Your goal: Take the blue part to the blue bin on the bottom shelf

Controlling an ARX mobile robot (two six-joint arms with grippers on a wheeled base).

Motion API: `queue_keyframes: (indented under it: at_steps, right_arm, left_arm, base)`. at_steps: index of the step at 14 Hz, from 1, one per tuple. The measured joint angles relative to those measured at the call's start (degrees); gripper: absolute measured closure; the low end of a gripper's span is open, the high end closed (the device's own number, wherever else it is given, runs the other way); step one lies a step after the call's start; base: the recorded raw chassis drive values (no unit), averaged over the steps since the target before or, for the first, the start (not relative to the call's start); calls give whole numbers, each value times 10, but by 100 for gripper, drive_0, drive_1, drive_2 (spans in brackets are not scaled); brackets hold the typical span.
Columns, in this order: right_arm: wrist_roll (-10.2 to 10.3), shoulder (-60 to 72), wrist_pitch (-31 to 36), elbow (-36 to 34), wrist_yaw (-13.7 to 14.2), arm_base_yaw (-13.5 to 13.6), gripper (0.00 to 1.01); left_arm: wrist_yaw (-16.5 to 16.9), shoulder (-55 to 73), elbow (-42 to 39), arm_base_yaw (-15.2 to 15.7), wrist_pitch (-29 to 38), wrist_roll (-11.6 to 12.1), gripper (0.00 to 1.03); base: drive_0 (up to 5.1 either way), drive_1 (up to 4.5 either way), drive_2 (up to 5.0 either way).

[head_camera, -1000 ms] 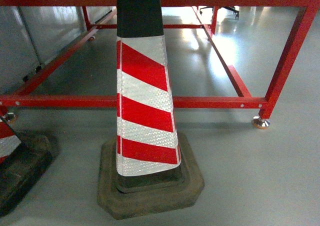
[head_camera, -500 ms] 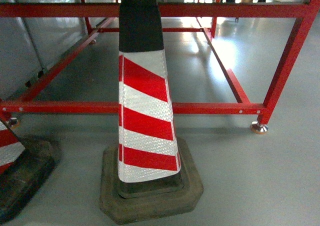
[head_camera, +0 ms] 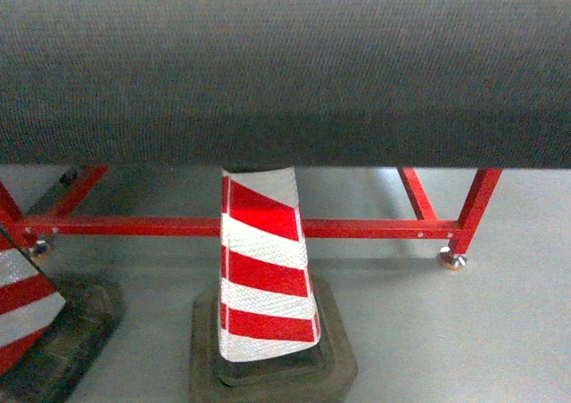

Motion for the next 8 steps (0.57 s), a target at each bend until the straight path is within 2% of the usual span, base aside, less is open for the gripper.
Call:
queue_keyframes:
  at_steps: [8]
  right_arm:
    - [-1,0,-1,0,-1,0,3]
  left_arm:
    - [0,0,0,0,0,0,5]
  base:
    - [0,0,0]
